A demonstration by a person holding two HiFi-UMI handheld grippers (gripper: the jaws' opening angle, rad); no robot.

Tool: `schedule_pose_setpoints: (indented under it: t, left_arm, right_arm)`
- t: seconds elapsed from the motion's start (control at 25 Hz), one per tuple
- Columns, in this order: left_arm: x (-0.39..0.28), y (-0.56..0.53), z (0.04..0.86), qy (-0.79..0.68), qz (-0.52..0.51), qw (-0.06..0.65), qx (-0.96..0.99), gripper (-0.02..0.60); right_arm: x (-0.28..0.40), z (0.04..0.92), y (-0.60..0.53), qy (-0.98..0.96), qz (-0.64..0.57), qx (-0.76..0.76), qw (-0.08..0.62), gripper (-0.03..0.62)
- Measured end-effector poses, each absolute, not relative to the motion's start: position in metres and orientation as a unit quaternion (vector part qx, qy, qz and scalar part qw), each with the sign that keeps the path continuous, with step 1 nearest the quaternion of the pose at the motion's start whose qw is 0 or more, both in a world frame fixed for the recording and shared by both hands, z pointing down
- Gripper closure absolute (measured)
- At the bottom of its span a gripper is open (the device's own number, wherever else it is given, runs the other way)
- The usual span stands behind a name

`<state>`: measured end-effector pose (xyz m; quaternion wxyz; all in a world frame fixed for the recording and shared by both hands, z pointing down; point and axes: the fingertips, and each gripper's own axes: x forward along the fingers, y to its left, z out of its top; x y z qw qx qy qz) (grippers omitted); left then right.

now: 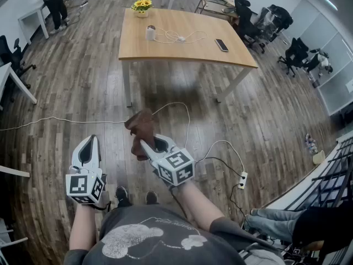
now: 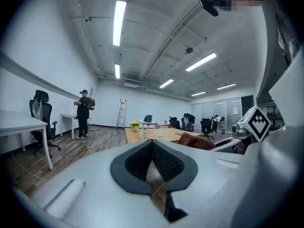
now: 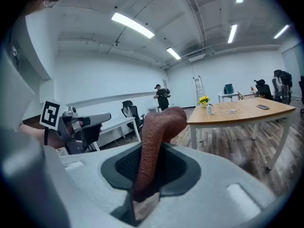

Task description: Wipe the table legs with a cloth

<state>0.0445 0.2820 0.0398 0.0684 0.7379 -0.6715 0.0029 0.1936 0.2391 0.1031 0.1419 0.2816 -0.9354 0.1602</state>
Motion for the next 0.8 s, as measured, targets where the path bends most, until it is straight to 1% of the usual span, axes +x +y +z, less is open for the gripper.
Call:
schedule_pose_setpoints:
  t: [0.36, 0.8]
  left_arm:
    - [0.021, 0.286, 0.039, -0.676, 0.006, 0.066, 0.734, 0.562]
    - [-0.063, 0.265, 0.051, -0.651, -0.007, 0.08, 0.755, 0.561]
  right_arm:
    - [0.164, 0.103, 0.24, -0.938, 0.158, 0.272, 0.147, 0.511]
    - [0.08, 0.111, 0.233, -0.927, 0.161, 0.304, 0.151, 0.51]
